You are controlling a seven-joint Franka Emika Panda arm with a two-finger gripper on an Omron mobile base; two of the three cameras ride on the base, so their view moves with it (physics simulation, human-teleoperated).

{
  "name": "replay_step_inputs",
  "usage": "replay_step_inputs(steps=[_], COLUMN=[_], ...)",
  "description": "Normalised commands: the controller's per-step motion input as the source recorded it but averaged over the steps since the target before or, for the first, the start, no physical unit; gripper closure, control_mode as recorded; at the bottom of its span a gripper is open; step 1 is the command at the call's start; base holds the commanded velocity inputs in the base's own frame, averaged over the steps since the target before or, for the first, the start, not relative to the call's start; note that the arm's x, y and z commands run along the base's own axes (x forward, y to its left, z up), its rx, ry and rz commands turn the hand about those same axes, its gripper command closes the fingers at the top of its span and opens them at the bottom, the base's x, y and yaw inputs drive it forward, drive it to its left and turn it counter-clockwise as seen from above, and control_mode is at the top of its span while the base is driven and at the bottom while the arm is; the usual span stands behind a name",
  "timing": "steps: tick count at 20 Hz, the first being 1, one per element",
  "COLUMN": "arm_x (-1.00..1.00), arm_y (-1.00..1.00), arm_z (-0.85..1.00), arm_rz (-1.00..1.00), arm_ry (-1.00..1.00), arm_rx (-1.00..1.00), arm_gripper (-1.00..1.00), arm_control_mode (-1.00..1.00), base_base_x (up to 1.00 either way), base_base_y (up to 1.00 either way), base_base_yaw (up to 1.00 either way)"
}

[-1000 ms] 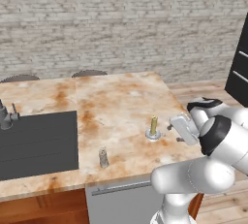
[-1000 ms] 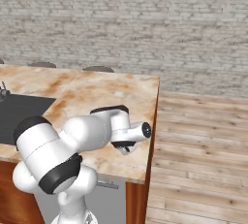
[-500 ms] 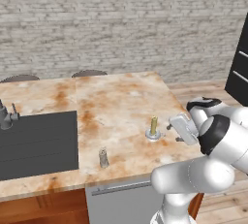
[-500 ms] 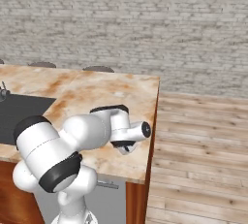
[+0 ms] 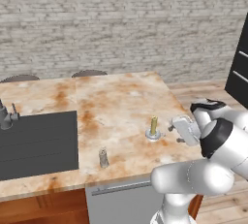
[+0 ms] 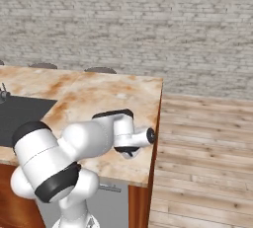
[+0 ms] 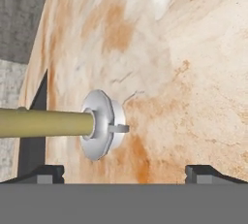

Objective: Pick the candle and candle from the dining table and place them in the open cabinet. Close the cabinet after placing the objects.

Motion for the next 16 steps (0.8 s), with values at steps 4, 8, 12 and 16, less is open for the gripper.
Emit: replay_step_inputs(steps=[4,8,12,16], arm_x=[-0.08,0.16,0.05,0.0], arm_y=[-0.06,0.07,0.0,0.0], arm_z=[0.0,0.0,0.0,0.0], arm_rz=[0.16,0.26,0.27,0.27], arm_ry=[-0.07,-0.02,-0.2,-0.33], arm_rx=[0.0,-0.06,-0.17,-0.15], arm_gripper=[-1.0,-1.0,-1.0,-1.0], arm_control_mode=[-1.0,-1.0,-1.0,-1.0], base_base_x=[0.0,0.0,0.0,0.0], base_base_y=[0.0,0.0,0.0,0.0], base_base_yaw=[0.0,0.0,0.0,0.0])
